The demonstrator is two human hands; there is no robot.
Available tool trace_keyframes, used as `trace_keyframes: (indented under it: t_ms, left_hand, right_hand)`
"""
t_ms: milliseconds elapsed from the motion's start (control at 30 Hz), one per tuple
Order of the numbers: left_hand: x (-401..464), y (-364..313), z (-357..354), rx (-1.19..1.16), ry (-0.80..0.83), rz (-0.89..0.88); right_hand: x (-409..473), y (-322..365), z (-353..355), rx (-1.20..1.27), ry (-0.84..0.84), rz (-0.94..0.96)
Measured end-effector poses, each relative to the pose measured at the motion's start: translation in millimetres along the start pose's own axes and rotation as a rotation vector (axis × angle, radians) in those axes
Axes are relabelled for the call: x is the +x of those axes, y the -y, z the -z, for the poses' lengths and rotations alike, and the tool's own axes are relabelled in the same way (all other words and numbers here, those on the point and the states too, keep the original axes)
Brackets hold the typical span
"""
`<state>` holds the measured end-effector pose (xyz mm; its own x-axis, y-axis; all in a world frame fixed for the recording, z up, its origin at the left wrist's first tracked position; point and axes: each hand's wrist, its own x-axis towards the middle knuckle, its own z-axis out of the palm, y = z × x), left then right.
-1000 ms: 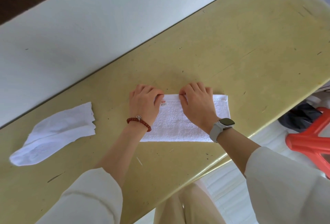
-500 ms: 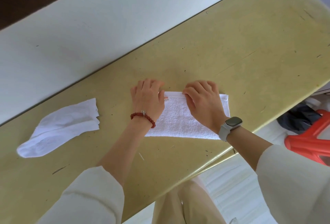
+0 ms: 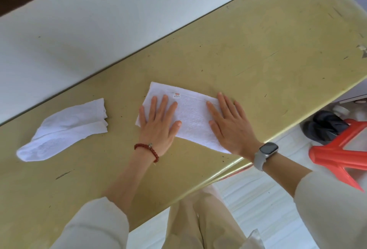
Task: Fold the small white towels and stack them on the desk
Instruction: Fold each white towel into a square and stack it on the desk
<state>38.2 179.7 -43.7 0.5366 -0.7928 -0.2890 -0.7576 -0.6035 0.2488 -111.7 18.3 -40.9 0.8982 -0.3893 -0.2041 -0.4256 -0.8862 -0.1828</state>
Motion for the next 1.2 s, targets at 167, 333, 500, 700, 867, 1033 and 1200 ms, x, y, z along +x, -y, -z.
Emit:
trace_keyframes:
  t_ms: [167, 333, 500, 700, 867, 1033, 1200]
  left_hand:
    - [2.2, 48.5, 13.6, 0.011, -0.159, -0.013]
    - [-24.9, 36.3, 13.2, -0.096, -0.443, 0.13]
    - [-55.0, -8.7, -16.7, -0.233, -0.508, -0.132]
    - [-70.7, -24.5, -33.3, -0.206, -0.408, -0.241]
    - [-76.7, -34.6, -29.5, -0.064, -0.352, -0.103]
    - [-74.5, -42.5, -30.3, -0.06, -0.417, 0.013]
    - [-76.9, -28.8, -30.6, -0.129, -0.505, -0.072]
  right_hand:
    - [-33.5, 42.3, -9.2, 0.247, -0.079, 0.141]
    - [-23.6, 22.1, -0.1, 0.409, -0.255, 0.278]
    - [-22.5, -5.4, -8.5, 0.213, -0.268, 0.624]
    - [-20.3, -8.1, -13.1, 0.103, -0.284, 0.698]
    - [-16.8, 0.6, -11.2, 0.028, -0.368, 0.691]
    - [-19.3, 16.6, -5.7, 0.142, -0.404, 0.608]
    - [-16.4, 15.7, -2.8, 0.147, -0.367, 0.592]
